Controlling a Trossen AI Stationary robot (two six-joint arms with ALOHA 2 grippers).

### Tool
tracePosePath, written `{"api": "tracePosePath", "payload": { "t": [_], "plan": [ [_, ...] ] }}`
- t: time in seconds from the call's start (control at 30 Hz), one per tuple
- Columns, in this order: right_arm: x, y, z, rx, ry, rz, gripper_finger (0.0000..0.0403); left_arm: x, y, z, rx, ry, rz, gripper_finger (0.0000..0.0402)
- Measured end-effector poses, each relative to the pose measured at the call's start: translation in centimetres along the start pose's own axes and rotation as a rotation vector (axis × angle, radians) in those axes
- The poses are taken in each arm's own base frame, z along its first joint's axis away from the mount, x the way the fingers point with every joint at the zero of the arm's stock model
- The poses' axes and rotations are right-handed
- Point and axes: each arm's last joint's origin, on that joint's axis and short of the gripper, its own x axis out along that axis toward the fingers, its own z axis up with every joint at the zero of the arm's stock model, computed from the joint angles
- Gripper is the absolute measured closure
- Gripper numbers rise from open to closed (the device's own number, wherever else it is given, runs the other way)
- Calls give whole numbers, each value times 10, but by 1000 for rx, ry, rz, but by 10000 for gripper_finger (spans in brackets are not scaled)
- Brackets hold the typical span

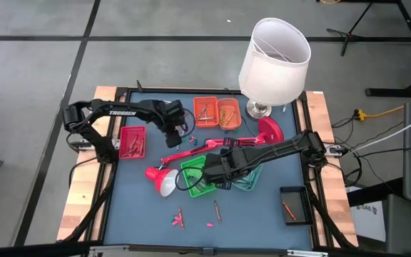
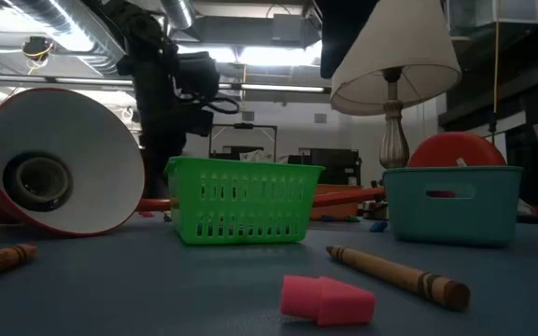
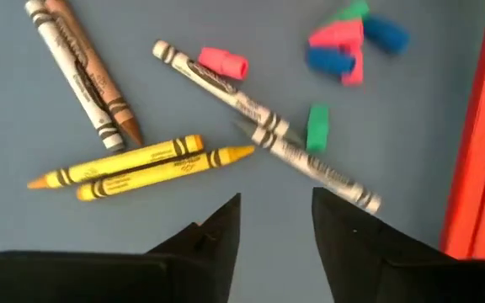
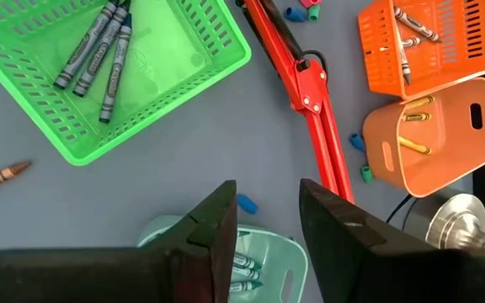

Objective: Sort crayons
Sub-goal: Put the gray crayon into the orange bin

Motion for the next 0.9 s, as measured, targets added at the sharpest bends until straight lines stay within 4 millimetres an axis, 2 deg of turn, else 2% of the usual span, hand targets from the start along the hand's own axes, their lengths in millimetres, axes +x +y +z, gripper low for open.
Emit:
{"api": "tracePosePath", "payload": {
  "t": [0.1,0.37,0.47,0.67,0.83,0.9],
  "plan": [
    [0,0,0,0,0,0,276,0,-4,1,-88,-14,-6,259],
    [-1,2,-4,-21,23,-13,276,1,-23,3,-182,-38,-25,255],
    [-5,4,-11,-68,42,-84,276,1,-28,4,-196,-56,3,255],
    [-17,19,-24,-144,33,-108,276,2,-31,3,-247,-69,49,255],
    [-39,21,-36,-186,-23,-88,276,18,-33,4,-247,-32,63,255],
    [-42,18,-45,-200,-18,-97,276,26,-34,3,-262,-2,68,255]
  ]
}}
